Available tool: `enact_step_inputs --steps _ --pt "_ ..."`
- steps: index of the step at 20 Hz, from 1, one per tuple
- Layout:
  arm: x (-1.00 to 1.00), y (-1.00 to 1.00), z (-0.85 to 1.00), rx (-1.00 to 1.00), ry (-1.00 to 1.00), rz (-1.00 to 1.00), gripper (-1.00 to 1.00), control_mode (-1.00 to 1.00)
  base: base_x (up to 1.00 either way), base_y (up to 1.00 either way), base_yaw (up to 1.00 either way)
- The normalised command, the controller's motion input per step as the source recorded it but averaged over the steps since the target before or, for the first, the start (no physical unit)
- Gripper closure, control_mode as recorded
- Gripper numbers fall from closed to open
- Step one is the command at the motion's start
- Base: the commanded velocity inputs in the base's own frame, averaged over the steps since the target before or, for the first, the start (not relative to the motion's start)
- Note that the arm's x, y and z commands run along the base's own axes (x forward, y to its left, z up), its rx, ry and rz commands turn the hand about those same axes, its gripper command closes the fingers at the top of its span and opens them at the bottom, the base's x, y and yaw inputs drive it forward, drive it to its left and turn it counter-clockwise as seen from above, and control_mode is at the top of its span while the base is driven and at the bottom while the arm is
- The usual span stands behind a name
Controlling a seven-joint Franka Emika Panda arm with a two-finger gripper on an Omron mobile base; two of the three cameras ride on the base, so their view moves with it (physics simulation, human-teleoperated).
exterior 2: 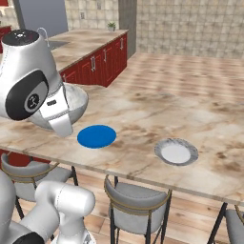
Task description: Move the bowls from the cabinet to the plates on the dining table.
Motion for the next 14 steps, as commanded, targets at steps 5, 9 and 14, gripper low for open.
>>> enact_step_inputs --steps 5,9,14 --pt "0.48 0.0 0.0 0.0 0.0 0.0 1.0 -1.0 0.0 0.0 0.0" --pt "0.94 0.0 -0.03 -0.02 0.0 -0.02 1.0 -1.0 0.0 0.0 0.0" --pt "0.93 0.0 -0.05 0.0 0.0 -0.02 1.0 -1.0 0.0 0.0 0.0"
